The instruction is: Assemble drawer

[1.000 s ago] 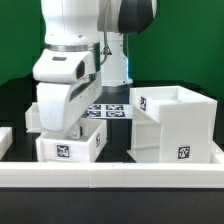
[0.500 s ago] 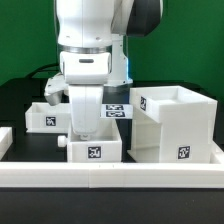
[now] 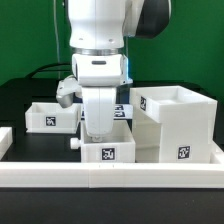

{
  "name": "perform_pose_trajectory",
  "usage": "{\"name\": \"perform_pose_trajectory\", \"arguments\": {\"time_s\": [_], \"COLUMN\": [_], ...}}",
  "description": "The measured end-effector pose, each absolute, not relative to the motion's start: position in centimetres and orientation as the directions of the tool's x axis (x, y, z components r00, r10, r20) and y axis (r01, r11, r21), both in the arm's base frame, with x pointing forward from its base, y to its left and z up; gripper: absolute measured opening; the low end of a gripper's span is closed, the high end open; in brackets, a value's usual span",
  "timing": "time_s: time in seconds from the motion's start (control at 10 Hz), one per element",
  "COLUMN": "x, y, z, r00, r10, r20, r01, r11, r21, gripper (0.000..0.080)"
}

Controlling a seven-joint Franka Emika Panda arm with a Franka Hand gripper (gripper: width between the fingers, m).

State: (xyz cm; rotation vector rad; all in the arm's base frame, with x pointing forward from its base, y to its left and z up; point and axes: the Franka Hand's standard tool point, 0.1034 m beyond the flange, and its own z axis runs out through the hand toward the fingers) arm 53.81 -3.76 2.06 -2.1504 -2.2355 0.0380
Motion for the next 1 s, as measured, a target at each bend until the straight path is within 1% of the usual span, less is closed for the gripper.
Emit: {"name": "perform_pose_trajectory", "arguments": {"time_s": [0.3, 0.4, 0.7, 1.0], "x": [53.9, 53.8, 53.7, 53.5], "y": [-2.0, -2.1, -2.3, -1.6], "z": [2.0, 2.0, 1.9, 1.3], "r00": [-0.035, -0.010, -0.007, -0.043], "r10": [0.999, 1.000, 1.000, 0.999], "r20": [0.017, 0.016, 0.016, 0.011], "r01": [0.998, 0.998, 0.998, 0.997], "r11": [0.036, 0.011, 0.008, 0.044], "r21": [-0.047, -0.054, -0.056, -0.064], "gripper": [0.0044, 0.0044, 0.0044, 0.0044]}}
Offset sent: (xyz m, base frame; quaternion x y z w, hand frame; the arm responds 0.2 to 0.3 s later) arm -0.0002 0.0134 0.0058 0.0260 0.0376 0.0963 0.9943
